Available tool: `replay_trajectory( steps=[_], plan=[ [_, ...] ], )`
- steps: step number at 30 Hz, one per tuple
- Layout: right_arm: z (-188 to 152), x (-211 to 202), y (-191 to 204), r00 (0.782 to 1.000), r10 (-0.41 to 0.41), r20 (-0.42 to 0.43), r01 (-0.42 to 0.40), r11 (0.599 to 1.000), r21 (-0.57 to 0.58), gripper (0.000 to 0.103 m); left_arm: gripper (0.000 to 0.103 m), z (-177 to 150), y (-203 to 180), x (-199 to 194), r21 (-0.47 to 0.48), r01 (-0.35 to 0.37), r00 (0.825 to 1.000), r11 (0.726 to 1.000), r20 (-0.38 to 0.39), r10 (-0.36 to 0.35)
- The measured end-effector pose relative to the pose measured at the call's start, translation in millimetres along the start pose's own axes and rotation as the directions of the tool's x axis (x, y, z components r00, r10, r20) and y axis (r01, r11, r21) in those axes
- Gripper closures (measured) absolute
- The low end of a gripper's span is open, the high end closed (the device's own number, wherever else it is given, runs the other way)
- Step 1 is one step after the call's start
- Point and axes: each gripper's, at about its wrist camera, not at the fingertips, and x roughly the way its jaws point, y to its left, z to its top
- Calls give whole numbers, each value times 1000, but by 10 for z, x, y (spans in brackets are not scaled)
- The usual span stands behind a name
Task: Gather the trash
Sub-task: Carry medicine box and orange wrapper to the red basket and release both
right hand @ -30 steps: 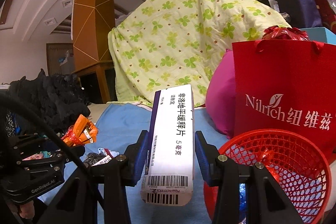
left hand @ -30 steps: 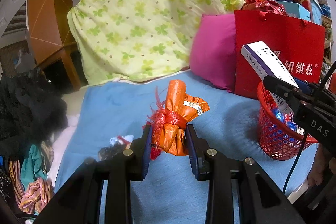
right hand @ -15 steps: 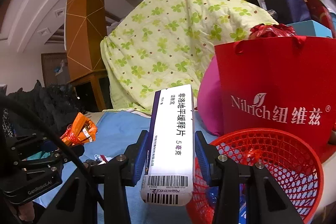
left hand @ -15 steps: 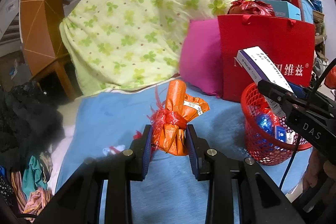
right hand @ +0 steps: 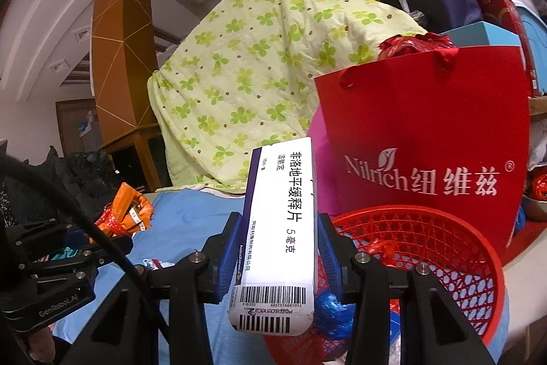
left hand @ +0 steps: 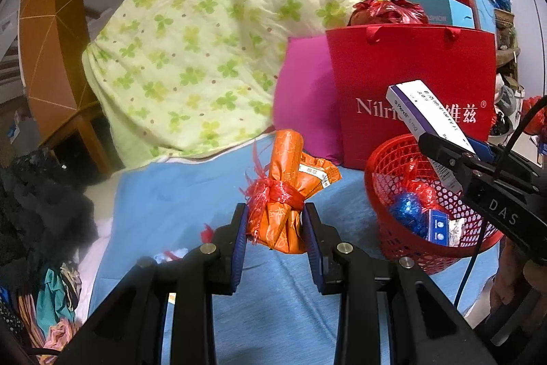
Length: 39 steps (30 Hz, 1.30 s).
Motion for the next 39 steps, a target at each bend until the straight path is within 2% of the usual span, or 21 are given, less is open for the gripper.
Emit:
replay_trajectory(
  steps=[31,39],
  plan=[
    [14,-274,-735,995,-99,11,97,989,114,55,69,263,-791,212,120,96,995,988,-8,-96],
    [9,-275,-983,996,-88,-1,86,971,223,55,69,344,-1035,434,123,174,985,977,-15,-173]
  ],
)
